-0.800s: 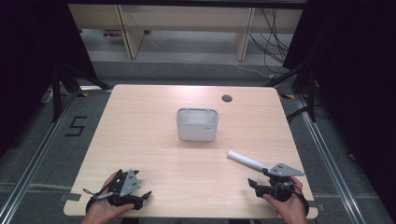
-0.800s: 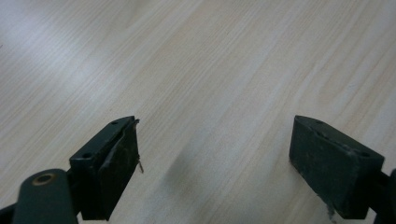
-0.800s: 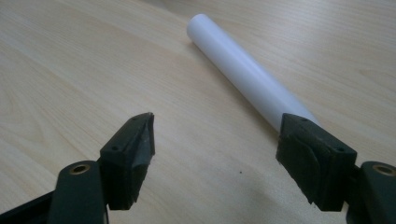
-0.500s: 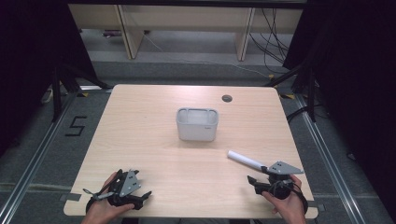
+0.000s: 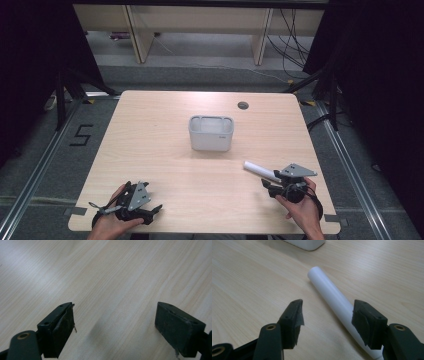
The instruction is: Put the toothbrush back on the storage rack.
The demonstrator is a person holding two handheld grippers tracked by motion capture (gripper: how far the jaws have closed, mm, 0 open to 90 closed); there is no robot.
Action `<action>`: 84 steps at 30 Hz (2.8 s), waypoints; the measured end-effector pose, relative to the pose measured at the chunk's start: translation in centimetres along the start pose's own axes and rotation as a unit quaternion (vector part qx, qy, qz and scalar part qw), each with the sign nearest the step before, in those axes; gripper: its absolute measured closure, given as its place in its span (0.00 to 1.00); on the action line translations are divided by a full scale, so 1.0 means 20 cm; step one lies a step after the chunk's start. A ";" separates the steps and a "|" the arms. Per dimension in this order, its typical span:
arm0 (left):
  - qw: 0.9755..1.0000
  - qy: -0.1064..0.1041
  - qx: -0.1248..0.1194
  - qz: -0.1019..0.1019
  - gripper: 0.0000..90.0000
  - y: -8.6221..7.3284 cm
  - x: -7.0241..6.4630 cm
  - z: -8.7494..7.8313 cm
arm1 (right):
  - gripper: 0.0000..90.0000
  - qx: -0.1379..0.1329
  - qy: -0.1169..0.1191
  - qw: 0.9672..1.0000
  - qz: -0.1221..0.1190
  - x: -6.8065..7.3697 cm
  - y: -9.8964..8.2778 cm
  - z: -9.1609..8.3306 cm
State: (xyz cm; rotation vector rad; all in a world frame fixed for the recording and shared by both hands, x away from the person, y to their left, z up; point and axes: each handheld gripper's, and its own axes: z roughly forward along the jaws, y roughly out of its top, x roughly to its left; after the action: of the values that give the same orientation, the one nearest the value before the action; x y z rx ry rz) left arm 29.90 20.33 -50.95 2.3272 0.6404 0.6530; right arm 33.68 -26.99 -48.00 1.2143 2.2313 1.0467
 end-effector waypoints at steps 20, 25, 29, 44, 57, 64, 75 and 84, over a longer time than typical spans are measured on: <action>1.000 -0.001 0.001 0.003 0.17 0.00 0.01 -0.01 | 0.77 -0.004 -0.016 0.999 -0.035 0.01 0.12 0.10; 1.000 -0.002 -0.002 -0.003 0.17 0.00 0.01 -0.01 | 0.86 0.000 -0.019 0.998 -0.059 0.01 0.16 0.15; 1.000 0.003 -0.001 0.000 0.17 0.00 0.01 -0.01 | 0.91 -0.002 -0.027 0.998 -0.056 0.01 0.18 0.18; 1.000 0.000 -0.005 -0.001 0.17 0.00 0.01 -0.01 | 0.99 0.034 -0.023 0.998 -0.055 0.01 0.26 0.30; 1.000 -0.001 -0.003 0.002 0.17 0.00 0.01 -0.01 | 0.98 0.053 -0.021 0.997 -0.059 0.01 0.26 0.36; 1.000 -0.002 -0.002 0.003 0.17 0.00 0.00 -0.01 | 0.98 0.052 -0.022 0.996 -0.070 0.01 0.26 0.37; 1.000 -0.001 -0.003 0.002 0.17 0.00 0.01 -0.01 | 0.98 0.068 -0.012 0.994 -0.088 0.05 0.26 0.36; 1.000 -0.002 -0.003 0.002 0.17 0.00 0.01 -0.01 | 0.98 0.081 -0.003 0.991 -0.106 0.08 0.25 0.36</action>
State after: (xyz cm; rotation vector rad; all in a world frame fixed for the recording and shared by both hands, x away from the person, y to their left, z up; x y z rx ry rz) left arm 29.91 20.44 -50.81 2.3240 0.6320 0.6514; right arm 40.07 -20.94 -48.85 1.0124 2.4157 0.7932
